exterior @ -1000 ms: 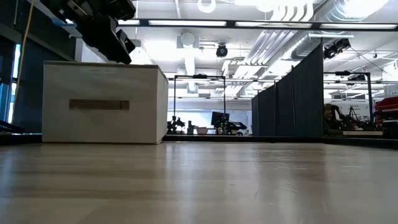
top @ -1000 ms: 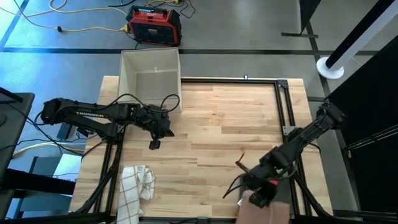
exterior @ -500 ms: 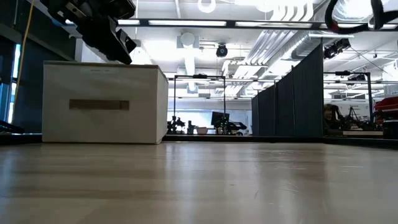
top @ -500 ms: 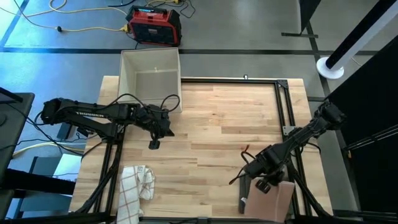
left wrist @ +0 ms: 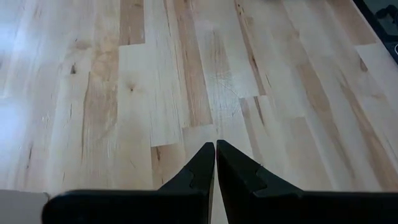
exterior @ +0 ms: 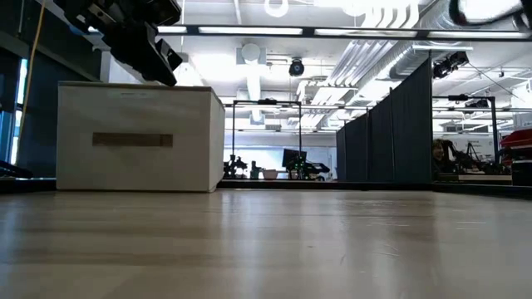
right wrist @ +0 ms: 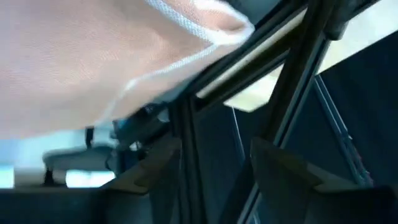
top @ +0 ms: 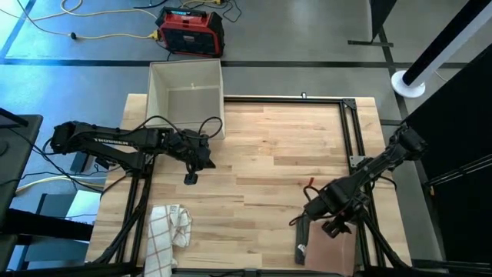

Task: Fold towel
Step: Move the stacked towels to the top right of the table

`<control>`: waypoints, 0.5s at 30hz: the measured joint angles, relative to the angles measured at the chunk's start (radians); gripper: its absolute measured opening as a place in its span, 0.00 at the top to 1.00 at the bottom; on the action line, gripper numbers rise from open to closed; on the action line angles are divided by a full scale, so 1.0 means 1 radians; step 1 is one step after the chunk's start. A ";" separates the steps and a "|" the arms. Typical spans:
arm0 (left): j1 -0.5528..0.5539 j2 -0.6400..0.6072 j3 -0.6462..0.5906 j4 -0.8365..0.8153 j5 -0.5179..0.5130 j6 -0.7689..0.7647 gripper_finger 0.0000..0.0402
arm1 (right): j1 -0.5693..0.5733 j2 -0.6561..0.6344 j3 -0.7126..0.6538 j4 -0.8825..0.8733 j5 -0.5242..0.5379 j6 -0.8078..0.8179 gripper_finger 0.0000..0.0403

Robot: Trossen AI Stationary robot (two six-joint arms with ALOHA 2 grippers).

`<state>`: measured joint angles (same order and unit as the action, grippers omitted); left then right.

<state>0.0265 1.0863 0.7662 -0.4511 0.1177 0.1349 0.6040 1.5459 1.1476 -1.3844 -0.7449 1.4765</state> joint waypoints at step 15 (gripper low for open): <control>0.021 0.000 0.000 0.000 -0.032 0.018 0.98 | 0.181 0.127 0.117 0.422 0.473 0.641 0.89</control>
<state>0.0476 1.0863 0.7662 -0.4507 0.0853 0.1528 0.7855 1.6732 1.2650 -0.9620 -0.2723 2.1170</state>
